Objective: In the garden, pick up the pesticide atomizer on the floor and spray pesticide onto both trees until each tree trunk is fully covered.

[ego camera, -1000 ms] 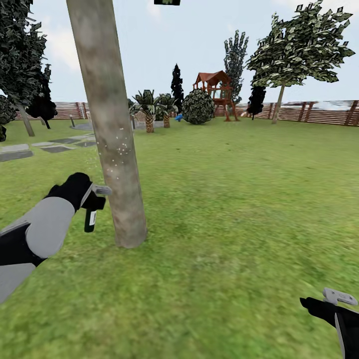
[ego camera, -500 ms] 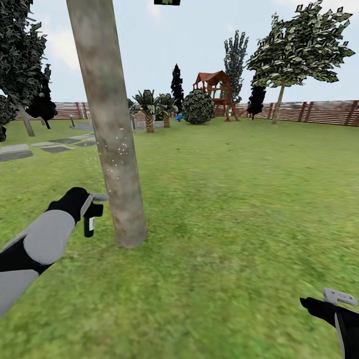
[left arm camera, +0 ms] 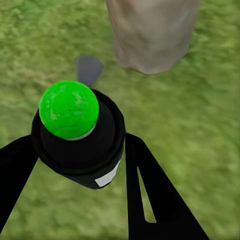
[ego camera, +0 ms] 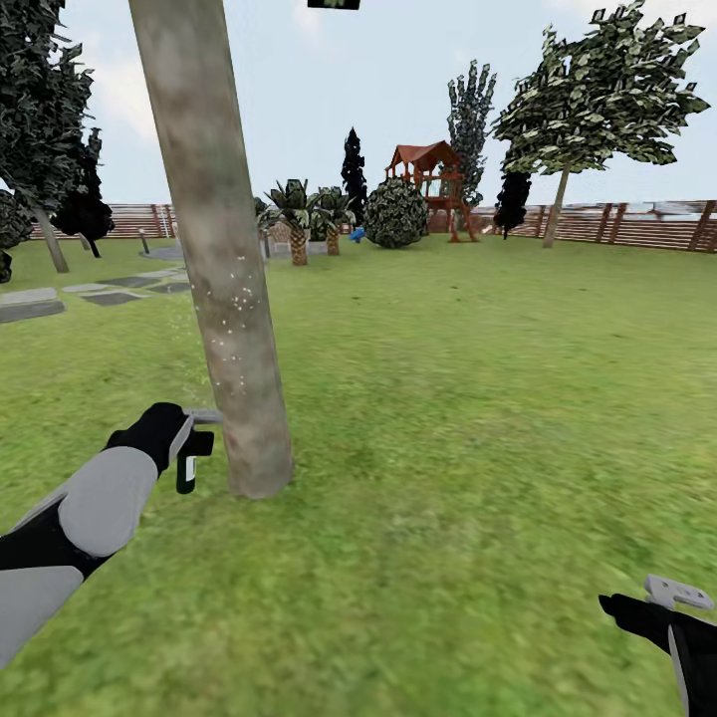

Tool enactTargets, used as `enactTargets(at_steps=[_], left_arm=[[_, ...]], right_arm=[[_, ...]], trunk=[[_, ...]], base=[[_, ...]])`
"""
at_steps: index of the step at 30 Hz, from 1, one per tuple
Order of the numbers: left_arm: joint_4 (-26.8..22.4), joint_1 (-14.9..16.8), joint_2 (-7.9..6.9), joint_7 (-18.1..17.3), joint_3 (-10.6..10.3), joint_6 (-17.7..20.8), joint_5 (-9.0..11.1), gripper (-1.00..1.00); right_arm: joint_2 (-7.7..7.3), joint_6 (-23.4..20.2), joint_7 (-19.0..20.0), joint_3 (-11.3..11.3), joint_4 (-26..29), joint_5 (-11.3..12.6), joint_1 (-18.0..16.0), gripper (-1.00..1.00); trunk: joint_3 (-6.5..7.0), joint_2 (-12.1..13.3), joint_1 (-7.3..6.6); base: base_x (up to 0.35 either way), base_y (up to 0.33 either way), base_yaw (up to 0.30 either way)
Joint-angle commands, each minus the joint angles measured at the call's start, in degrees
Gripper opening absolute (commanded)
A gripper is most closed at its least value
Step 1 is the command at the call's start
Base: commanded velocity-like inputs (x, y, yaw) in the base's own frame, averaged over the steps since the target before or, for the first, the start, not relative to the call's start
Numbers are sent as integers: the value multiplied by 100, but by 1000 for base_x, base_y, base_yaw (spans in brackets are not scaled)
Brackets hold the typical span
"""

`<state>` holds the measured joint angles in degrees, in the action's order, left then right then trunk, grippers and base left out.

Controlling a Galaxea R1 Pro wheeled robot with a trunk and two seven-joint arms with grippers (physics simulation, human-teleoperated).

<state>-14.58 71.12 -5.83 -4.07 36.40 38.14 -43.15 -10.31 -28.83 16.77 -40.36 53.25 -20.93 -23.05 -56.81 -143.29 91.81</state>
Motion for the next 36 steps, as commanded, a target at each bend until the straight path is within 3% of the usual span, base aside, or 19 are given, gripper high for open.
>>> enactTargets(at_steps=[1,7,12,36], left_arm=[[-10,-12,3,-45,33,18,-60,-100],[-8,-205,49,-64,33,43,-62,-100],[239,-213,72,-55,33,65,-69,-100],[254,-213,14,-19,33,298,-88,-100]], right_arm=[[3,-18,54,-16,9,-60,-6,100],[3,-18,55,-16,10,-60,-7,100],[3,-18,55,-16,10,-60,-7,100],[3,-18,55,-16,10,-60,-7,100]], trunk=[[-6,-3,1],[-6,-3,1],[-6,-3,1],[-6,-3,1]], base=[[253,0,0],[49,0,0],[57,0,0],[70,34,0]])
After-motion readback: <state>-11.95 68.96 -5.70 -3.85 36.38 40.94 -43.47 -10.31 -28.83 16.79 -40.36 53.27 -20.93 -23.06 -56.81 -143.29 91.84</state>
